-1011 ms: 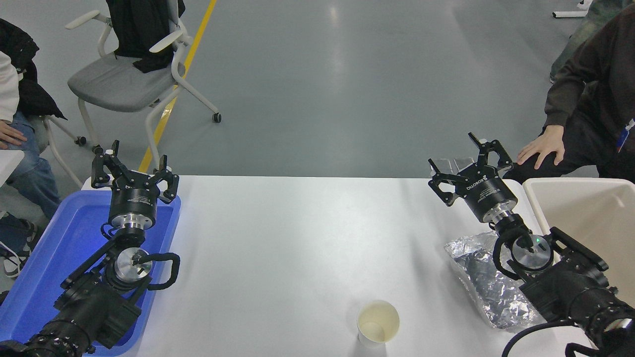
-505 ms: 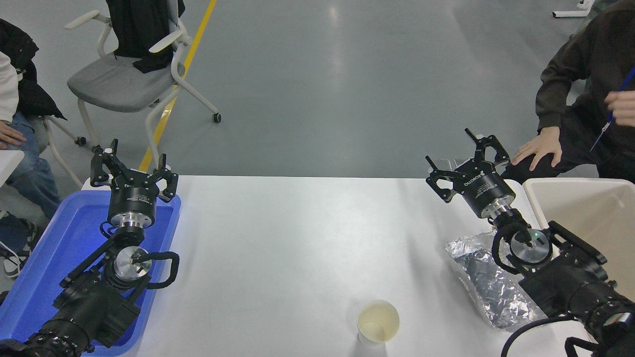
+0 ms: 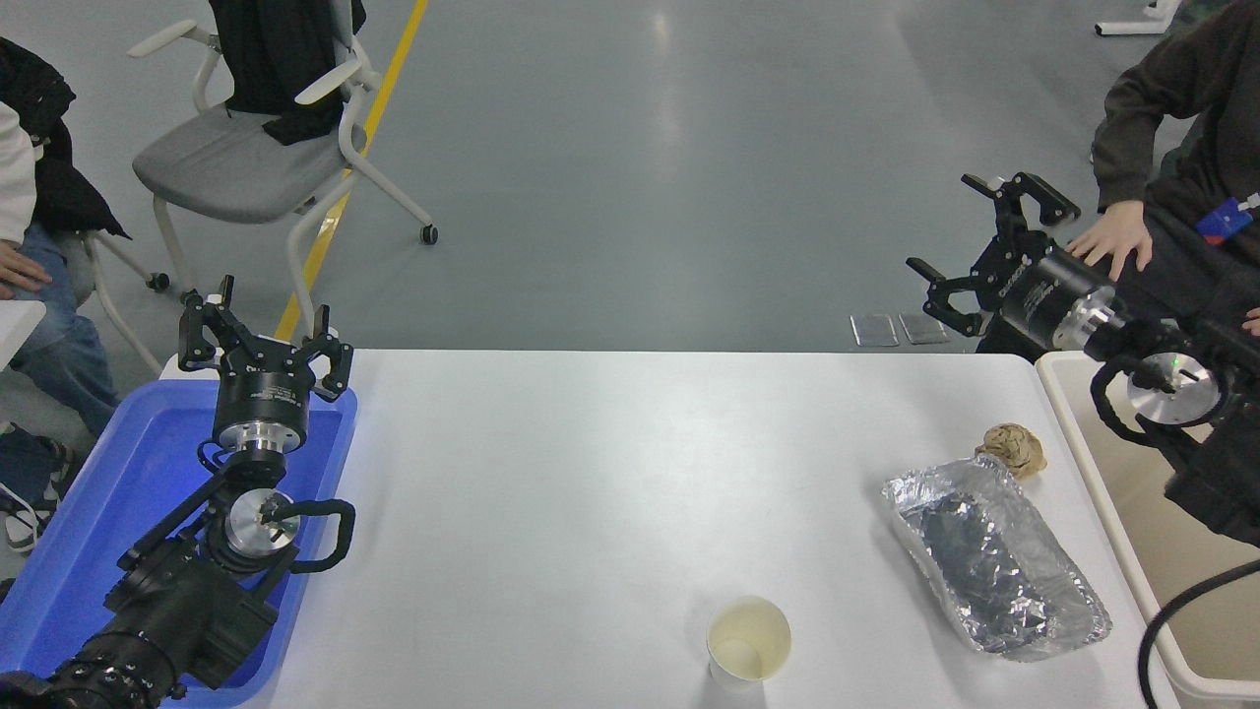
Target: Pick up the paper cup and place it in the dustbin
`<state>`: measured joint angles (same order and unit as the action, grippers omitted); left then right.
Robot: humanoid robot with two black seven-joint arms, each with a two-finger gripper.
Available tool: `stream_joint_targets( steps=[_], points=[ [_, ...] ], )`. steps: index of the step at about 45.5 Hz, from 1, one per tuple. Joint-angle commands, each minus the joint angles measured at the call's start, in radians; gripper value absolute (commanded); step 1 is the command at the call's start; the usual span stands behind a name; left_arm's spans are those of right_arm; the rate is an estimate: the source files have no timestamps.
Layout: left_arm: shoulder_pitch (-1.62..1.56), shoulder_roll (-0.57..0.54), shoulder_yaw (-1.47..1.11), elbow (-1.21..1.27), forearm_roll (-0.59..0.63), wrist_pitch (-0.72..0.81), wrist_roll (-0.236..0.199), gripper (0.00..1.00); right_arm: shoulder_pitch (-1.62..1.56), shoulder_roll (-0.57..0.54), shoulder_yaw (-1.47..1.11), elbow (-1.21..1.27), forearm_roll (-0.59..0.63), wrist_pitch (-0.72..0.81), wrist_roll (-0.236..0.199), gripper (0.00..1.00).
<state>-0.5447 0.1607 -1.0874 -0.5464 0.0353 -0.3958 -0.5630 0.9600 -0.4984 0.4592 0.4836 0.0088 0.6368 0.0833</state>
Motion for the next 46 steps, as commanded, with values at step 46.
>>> stream_joint_targets(
  steps=[46],
  points=[
    [0.000, 0.000, 0.001, 0.000, 0.000, 0.000, 0.002, 0.99, 1.126, 0.003, -1.550, 0.817, -0.356, 0.003, 0.012, 1.00]
  ],
)
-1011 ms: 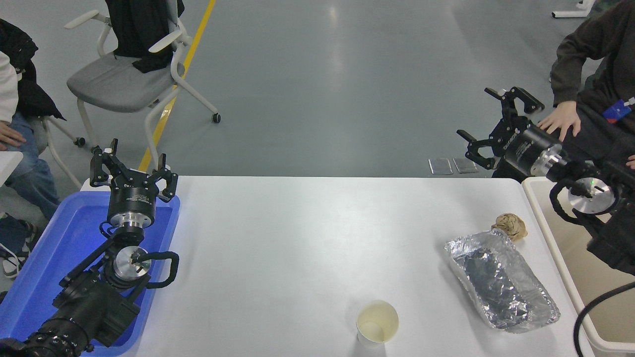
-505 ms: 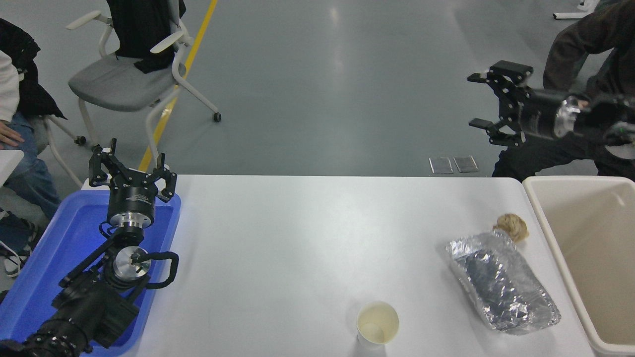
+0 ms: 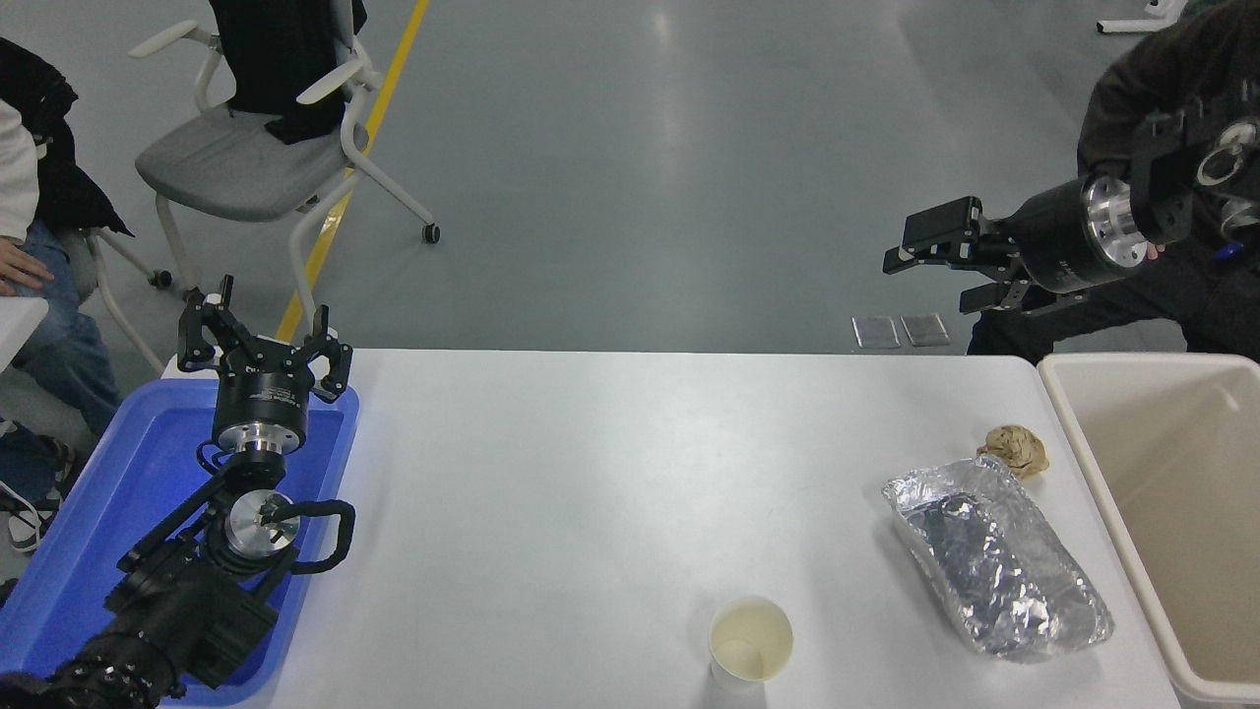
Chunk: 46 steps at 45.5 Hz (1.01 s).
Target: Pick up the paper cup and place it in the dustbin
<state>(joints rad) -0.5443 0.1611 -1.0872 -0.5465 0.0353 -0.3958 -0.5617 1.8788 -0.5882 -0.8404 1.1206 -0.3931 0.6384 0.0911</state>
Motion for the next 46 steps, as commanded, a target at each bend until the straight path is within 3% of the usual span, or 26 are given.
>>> stream_joint_targets(
  steps=[1, 12, 30, 46],
  points=[
    [0.000, 0.000, 0.001, 0.000, 0.000, 0.000, 0.000, 0.99, 0.221, 0.108, -0.261, 0.189, 0.056, 0.003, 0.004, 1.00],
    [0.000, 0.000, 0.000, -0.001, 0.000, 0.000, 0.000, 0.99, 0.391, 0.289, -0.328, 0.243, 0.195, 0.087, 0.004, 1.00],
    [0.001, 0.003, 0.000, 0.000, 0.000, 0.000, -0.001, 0.99, 0.572, 0.448, -0.347, 0.461, 0.493, 0.147, 0.010, 1.00],
    [0.003, 0.003, 0.000, 0.000, 0.000, 0.000, -0.001, 0.99, 0.435, 0.562, -0.338, 0.453, 0.547, 0.026, 0.010, 1.00]
  ],
)
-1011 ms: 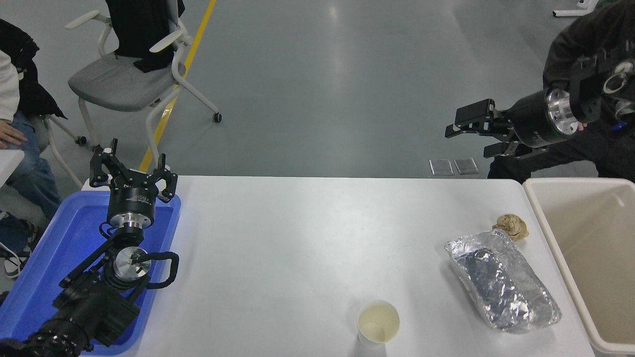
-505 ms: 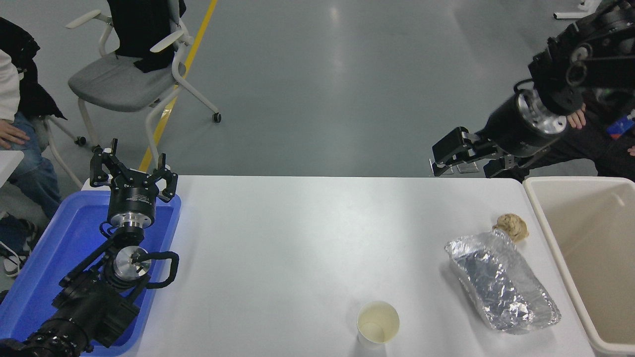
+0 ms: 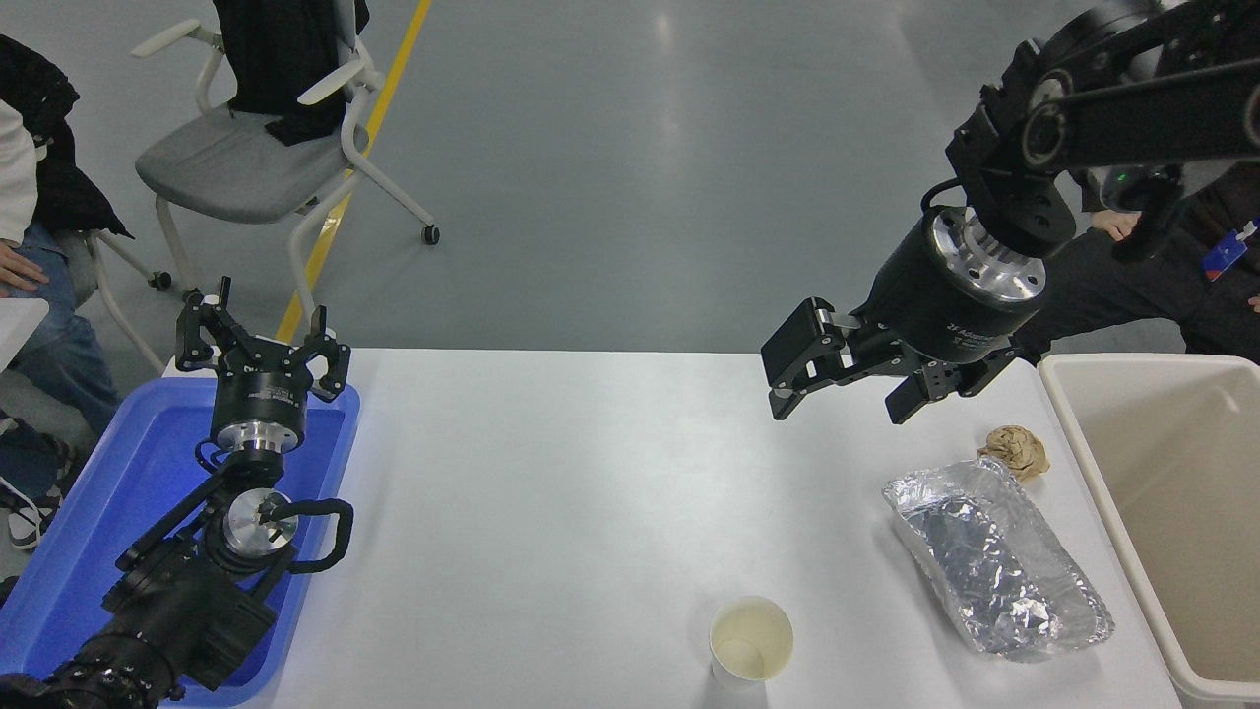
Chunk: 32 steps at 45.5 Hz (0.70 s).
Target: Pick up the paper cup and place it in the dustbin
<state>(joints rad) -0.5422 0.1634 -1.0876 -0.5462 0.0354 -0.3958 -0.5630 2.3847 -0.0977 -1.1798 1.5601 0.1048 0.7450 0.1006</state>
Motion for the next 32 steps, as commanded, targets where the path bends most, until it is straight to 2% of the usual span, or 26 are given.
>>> stream_joint_targets(
  steps=[1, 10, 22, 32],
  points=[
    [0.001, 0.001, 0.000, 0.000, 0.000, 0.000, 0.000, 0.99, -0.084, 0.072, 0.003, 0.014, 0.047, -0.093, 0.001, 1.00],
    [0.001, 0.001, -0.002, 0.000, 0.000, 0.000, -0.001, 0.99, -0.193, 0.055, 0.012, 0.012, 0.030, -0.158, -0.001, 1.00],
    [0.001, -0.002, -0.002, 0.000, -0.002, 0.000, -0.001, 0.99, -0.374, -0.063, 0.058, 0.008, -0.138, -0.217, -0.001, 1.00],
    [0.001, -0.002, -0.002, 0.000, 0.000, 0.000, -0.001, 0.99, -0.510, -0.186, 0.114, 0.005, -0.200, -0.227, -0.009, 1.00]
  ],
)
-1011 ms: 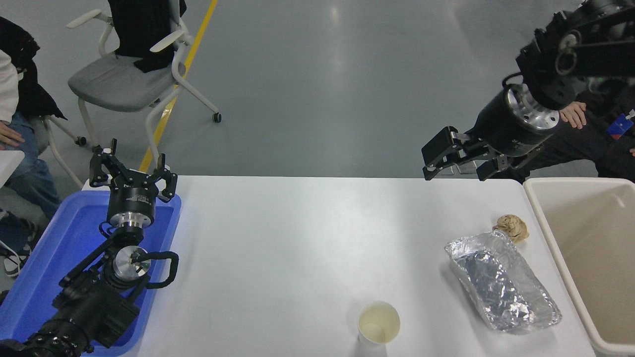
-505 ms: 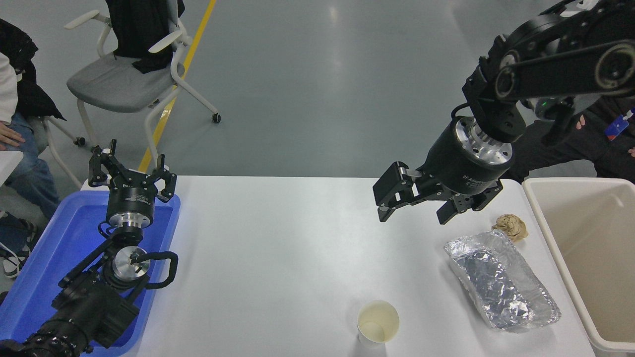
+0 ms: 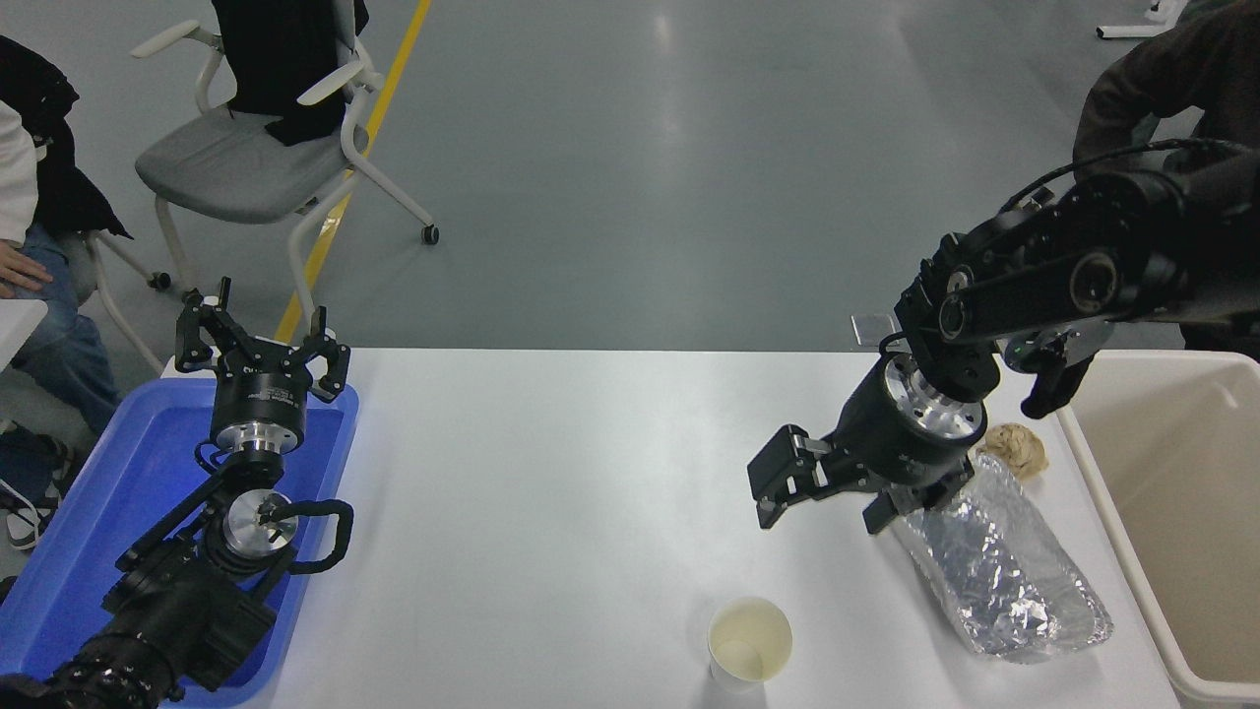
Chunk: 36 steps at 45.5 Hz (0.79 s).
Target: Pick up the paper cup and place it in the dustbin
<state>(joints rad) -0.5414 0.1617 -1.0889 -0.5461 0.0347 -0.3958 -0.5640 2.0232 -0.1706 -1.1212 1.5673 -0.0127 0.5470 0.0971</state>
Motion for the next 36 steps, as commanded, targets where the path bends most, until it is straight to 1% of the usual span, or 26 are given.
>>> stream_joint_targets(
  steps=[1, 4, 10, 18, 36],
  points=[
    [0.000, -0.001, 0.000, 0.000, -0.001, 0.000, 0.001, 0.99, -0.161, -0.122, 0.064, -0.003, -0.089, -0.030, -0.005, 1.00],
    [0.000, -0.001, 0.000, 0.000, 0.001, 0.000, 0.001, 0.99, -0.220, -0.142, 0.107, -0.027, -0.116, -0.045, -0.005, 1.00],
    [0.000, -0.001, 0.000, 0.000, 0.001, 0.000, 0.000, 0.99, -0.317, -0.156, 0.165, -0.078, -0.124, -0.067, -0.007, 1.00],
    [0.000, -0.001, 0.000, 0.000, 0.001, 0.000, 0.001, 0.99, -0.440, -0.145, 0.259, -0.145, -0.171, -0.101, -0.007, 1.00],
    [0.000, -0.001, 0.000, 0.000, 0.001, 0.000, 0.001, 0.99, -0.583, -0.116, 0.333, -0.220, -0.254, -0.122, -0.005, 1.00]
  ],
)
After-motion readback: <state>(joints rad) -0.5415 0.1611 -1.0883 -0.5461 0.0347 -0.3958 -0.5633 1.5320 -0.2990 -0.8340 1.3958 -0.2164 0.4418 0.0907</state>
